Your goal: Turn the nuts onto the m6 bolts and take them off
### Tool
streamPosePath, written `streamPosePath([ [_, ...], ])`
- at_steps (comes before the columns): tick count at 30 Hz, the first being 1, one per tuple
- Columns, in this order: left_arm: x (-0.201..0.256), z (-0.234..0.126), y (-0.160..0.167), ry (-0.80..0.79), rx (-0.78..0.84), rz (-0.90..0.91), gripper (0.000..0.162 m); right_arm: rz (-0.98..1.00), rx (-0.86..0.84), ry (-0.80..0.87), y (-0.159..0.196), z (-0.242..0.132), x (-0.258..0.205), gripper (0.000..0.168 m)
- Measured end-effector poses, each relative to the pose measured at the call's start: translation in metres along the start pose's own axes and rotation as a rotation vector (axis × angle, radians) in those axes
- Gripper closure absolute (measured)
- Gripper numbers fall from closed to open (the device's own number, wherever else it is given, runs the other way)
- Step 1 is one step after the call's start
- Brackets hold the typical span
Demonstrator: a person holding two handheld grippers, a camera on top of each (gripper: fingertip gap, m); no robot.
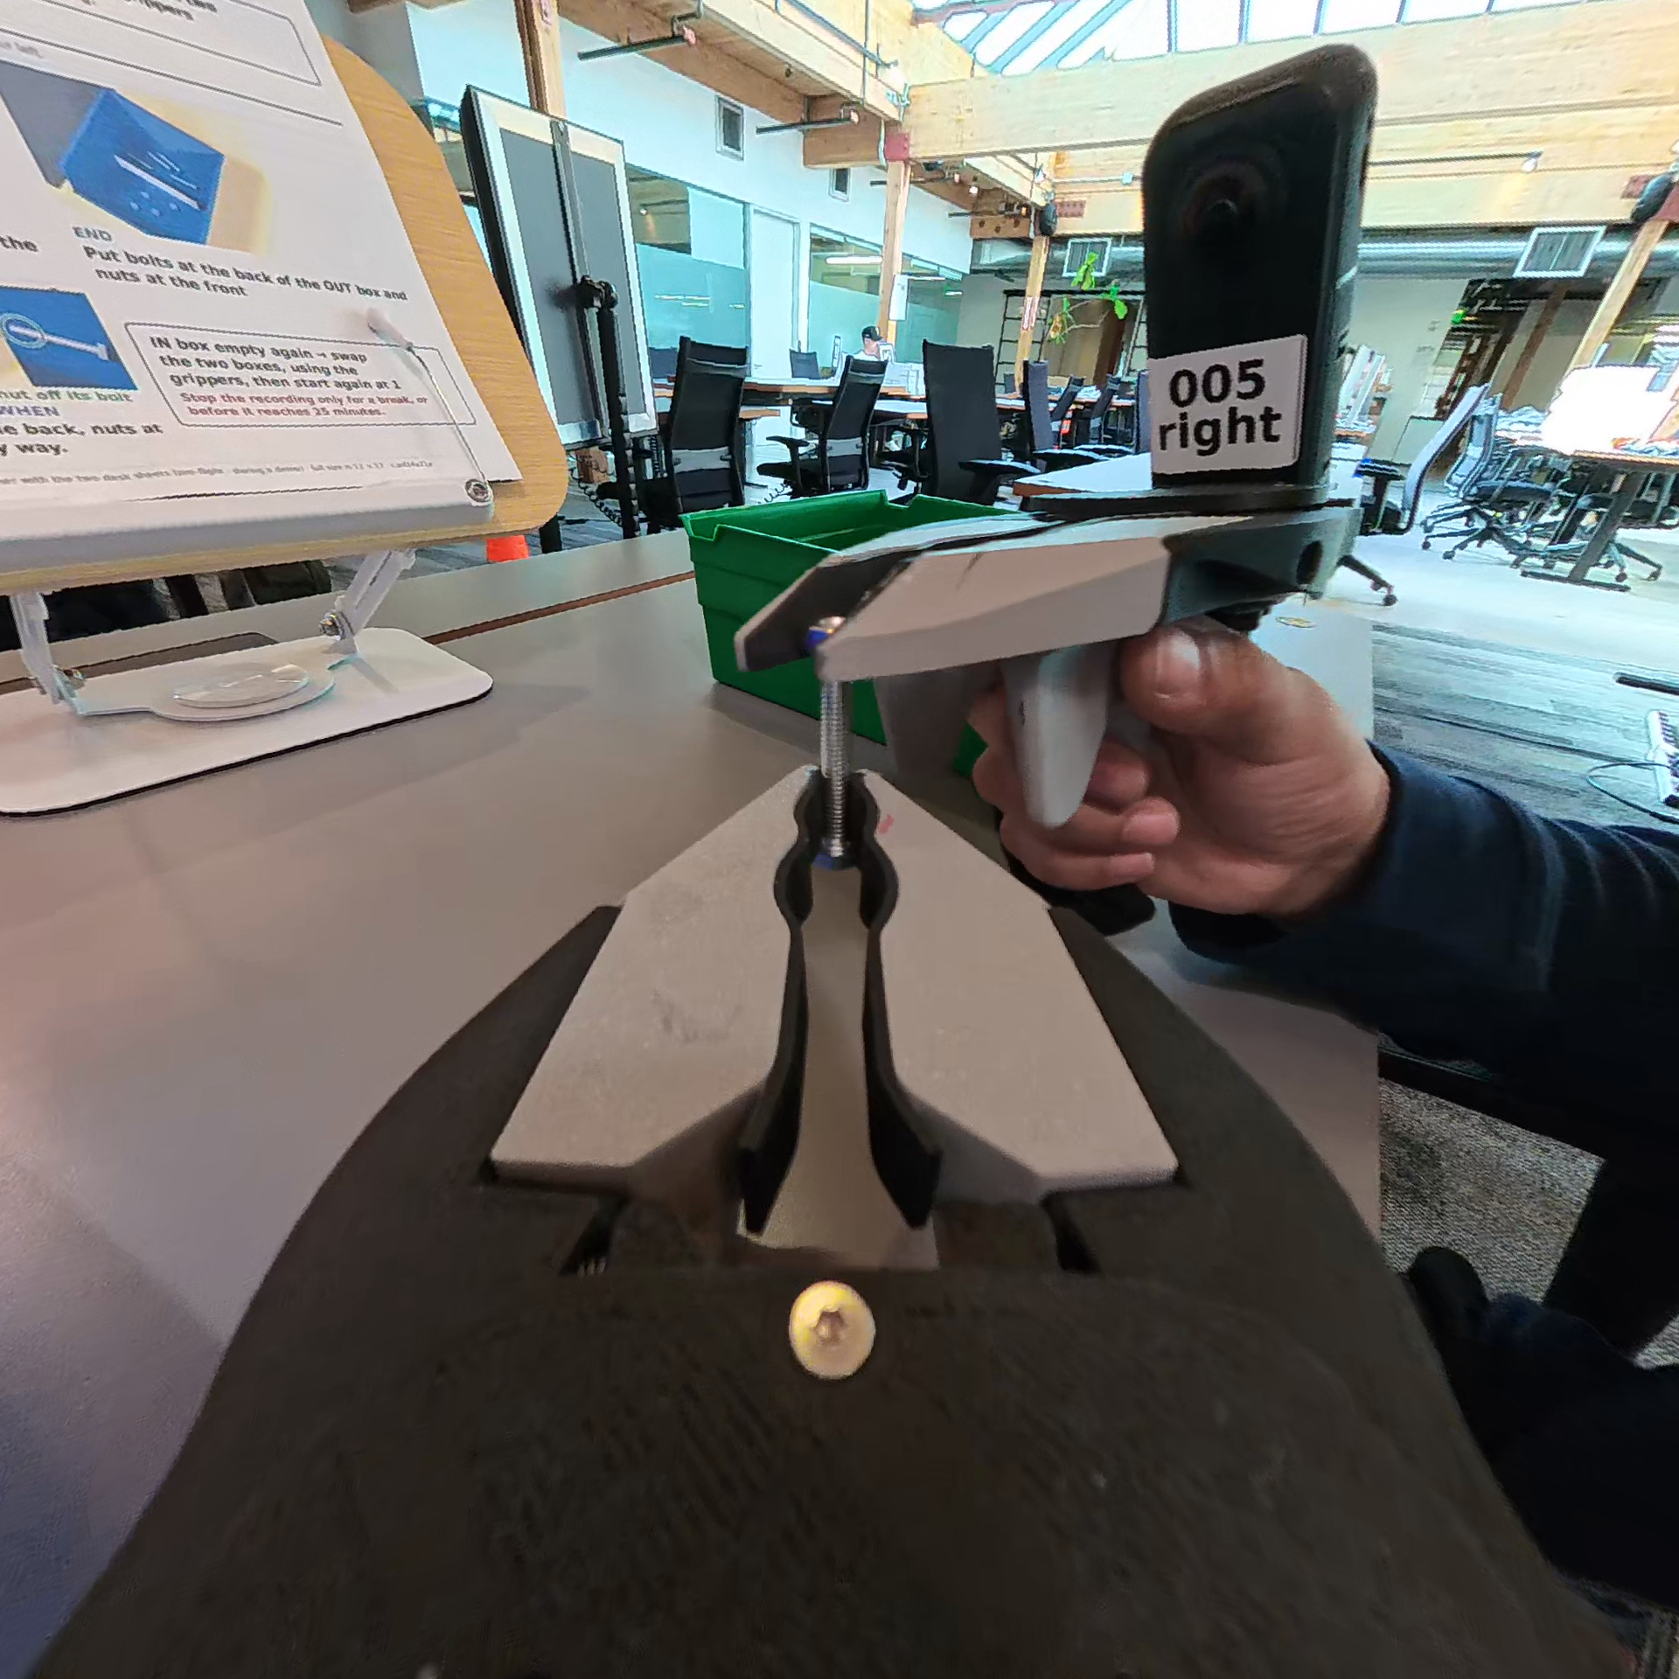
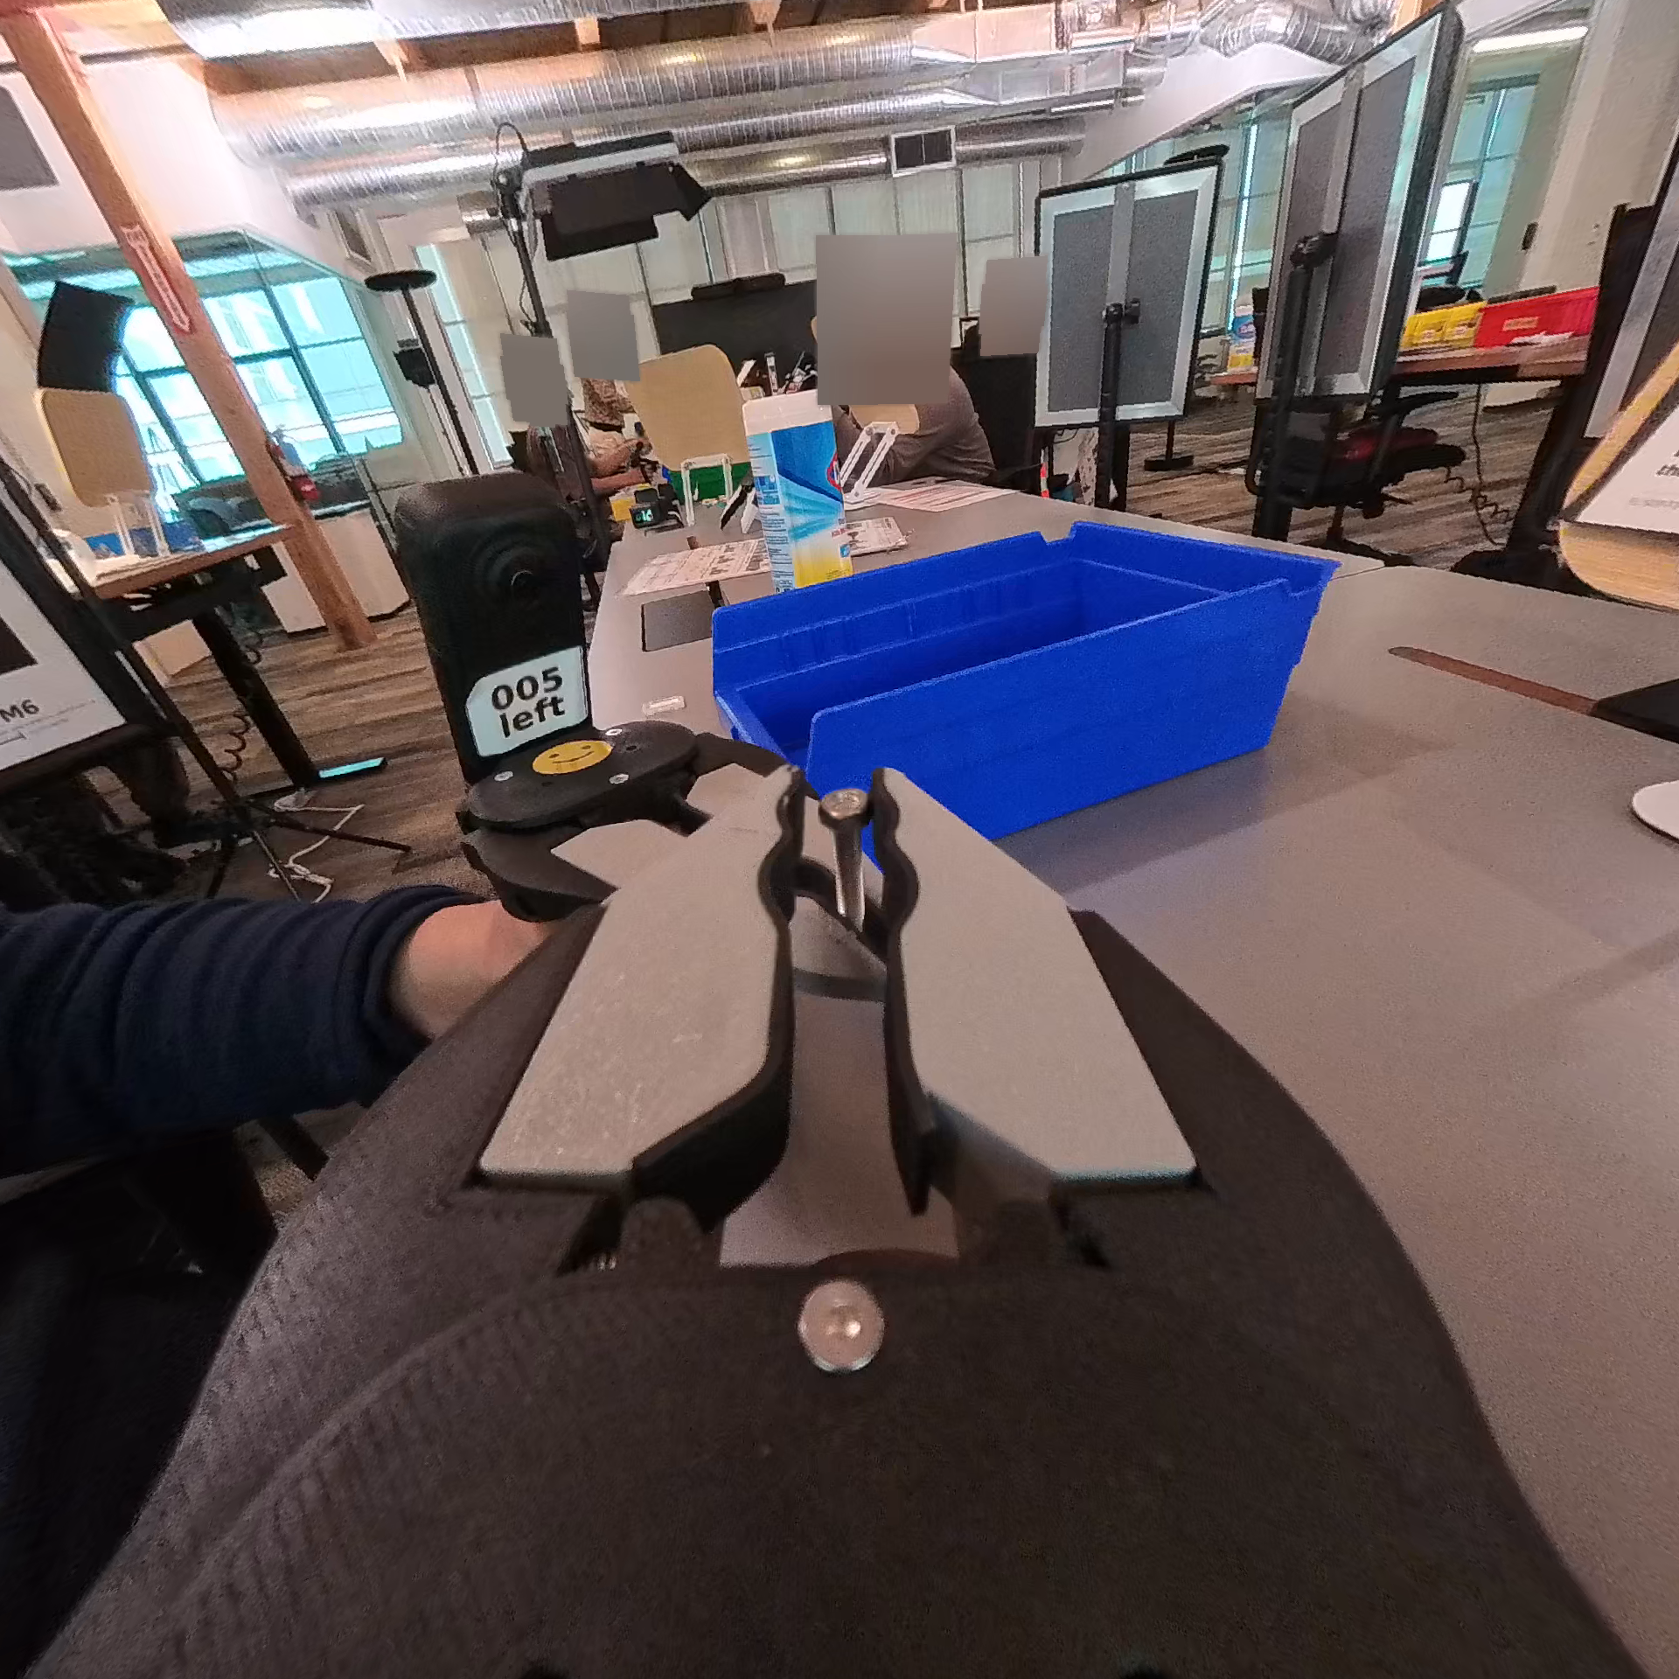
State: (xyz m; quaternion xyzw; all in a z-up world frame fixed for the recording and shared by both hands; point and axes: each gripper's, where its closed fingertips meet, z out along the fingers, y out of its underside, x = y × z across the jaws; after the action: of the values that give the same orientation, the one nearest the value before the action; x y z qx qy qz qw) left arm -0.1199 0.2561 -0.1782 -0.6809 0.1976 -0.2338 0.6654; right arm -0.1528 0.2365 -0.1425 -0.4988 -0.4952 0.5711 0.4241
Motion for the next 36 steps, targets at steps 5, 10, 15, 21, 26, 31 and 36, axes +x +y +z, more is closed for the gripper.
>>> streamPosePath([
  [5, 0.001, 0.000, 0.000, 0.002, -0.002, 0.002, 0.160, -0.004, -0.004, -0.004, 0.000, 0.004, -0.001, 0.161],
  [10, 0.000, 0.001, 0.001, -0.004, -0.007, 0.005, 0.159, -0.001, -0.006, 0.000, 0.001, 0.003, 0.001, 0.161],
  [15, -0.008, -0.001, 0.000, -0.037, -0.003, -0.024, 0.160, -0.002, 0.003, 0.019, -0.002, -0.006, 0.007, 0.154],
  [21, -0.009, 0.000, 0.003, -0.058, -0.022, -0.008, 0.159, -0.025, -0.010, 0.028, 0.001, -0.011, 0.006, 0.154],
  [26, -0.010, 0.003, 0.006, -0.072, -0.047, 0.008, 0.159, -0.031, -0.021, 0.031, 0.003, -0.005, 0.004, 0.150],
  [31, 0.001, 0.007, 0.009, -0.054, -0.066, 0.051, 0.160, -0.029, -0.026, 0.025, 0.004, 0.003, 0.002, 0.156],
  [36, 0.005, 0.010, 0.009, -0.047, -0.071, 0.062, 0.159, -0.019, -0.030, 0.013, 0.004, 0.004, 0.002, 0.160],
])
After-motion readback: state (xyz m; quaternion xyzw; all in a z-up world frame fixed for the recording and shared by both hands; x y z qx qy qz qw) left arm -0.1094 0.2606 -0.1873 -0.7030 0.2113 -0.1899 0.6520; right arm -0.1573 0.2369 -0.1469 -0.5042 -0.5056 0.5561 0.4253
